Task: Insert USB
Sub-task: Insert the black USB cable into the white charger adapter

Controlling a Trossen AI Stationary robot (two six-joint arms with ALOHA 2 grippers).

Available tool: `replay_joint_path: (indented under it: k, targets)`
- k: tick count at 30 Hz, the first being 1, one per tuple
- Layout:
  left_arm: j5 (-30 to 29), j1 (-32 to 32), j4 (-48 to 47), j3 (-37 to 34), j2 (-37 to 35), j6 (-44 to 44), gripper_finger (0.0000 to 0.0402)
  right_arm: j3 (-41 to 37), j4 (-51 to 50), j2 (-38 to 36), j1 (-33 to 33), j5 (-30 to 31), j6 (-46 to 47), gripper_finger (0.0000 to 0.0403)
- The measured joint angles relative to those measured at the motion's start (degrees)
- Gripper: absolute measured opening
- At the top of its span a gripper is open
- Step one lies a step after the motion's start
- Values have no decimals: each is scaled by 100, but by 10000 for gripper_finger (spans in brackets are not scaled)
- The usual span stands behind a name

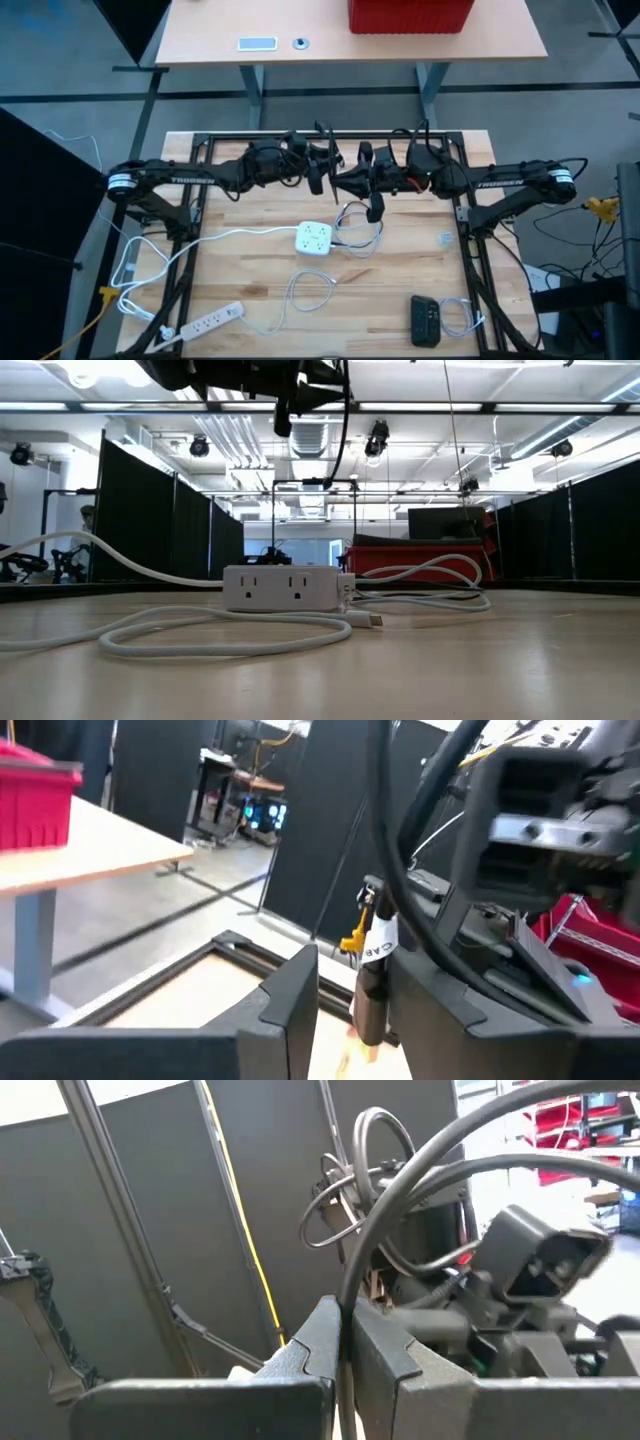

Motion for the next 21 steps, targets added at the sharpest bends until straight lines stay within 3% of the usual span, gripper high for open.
replay_joint_path:
  k: [16,18,21]
  targets:
    - [-293,36,69,0,128,-223,102,-4,-398,7,2,181,153,2]
    - [-304,65,47,0,128,-274,85,-4,-402,7,11,196,167,2]
    - [-285,110,-5,0,130,-455,25,-4,-432,7,13,191,244,2]
